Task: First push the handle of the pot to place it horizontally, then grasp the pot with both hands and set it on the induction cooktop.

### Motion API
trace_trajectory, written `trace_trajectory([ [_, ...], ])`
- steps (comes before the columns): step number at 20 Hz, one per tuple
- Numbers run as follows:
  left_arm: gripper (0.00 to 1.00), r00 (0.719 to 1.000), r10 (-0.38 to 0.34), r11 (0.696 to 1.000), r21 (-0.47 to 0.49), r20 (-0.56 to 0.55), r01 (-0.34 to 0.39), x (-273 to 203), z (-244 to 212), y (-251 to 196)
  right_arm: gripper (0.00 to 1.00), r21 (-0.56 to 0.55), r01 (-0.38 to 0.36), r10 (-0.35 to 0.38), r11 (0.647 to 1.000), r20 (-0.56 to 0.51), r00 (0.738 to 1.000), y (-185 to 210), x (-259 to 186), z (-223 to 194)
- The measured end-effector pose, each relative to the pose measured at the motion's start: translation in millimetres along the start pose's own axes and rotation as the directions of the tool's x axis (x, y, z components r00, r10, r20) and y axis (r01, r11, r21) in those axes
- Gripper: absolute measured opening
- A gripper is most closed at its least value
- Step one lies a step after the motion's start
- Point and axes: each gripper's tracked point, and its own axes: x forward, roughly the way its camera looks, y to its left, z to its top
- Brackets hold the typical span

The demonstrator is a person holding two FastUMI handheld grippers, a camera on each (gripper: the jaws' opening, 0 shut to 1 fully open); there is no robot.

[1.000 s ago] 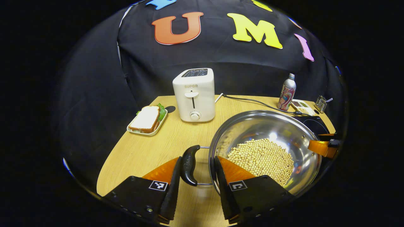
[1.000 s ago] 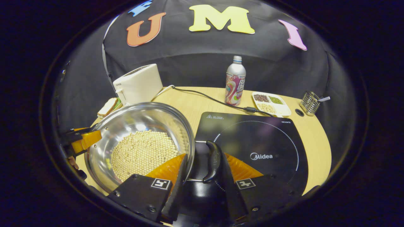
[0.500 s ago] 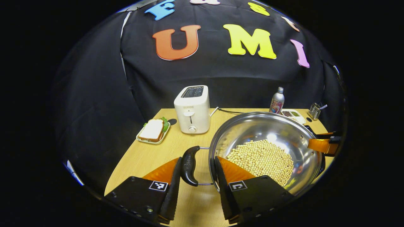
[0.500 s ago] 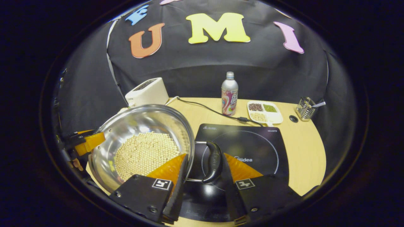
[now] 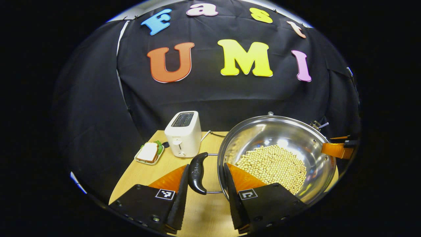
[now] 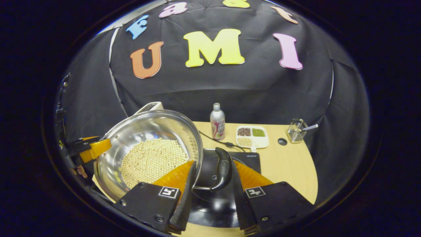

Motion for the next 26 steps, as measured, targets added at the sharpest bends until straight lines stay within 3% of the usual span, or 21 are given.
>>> trace_trajectory([
  [9,0.55,0.997,-0.080,0.997,0.020,0.014,0.080,16.6,19.6,-75.0,0.60,0.002,0.083,-0.083,0.997,0.036,0.996,-76.7,-16.5,17.9],
  [26,0.55,0.990,-0.120,0.990,0.066,-0.068,0.125,87.2,-34.1,-145.7,0.58,0.070,0.127,-0.120,0.989,-0.097,0.988,-158.2,54.7,-50.8],
])
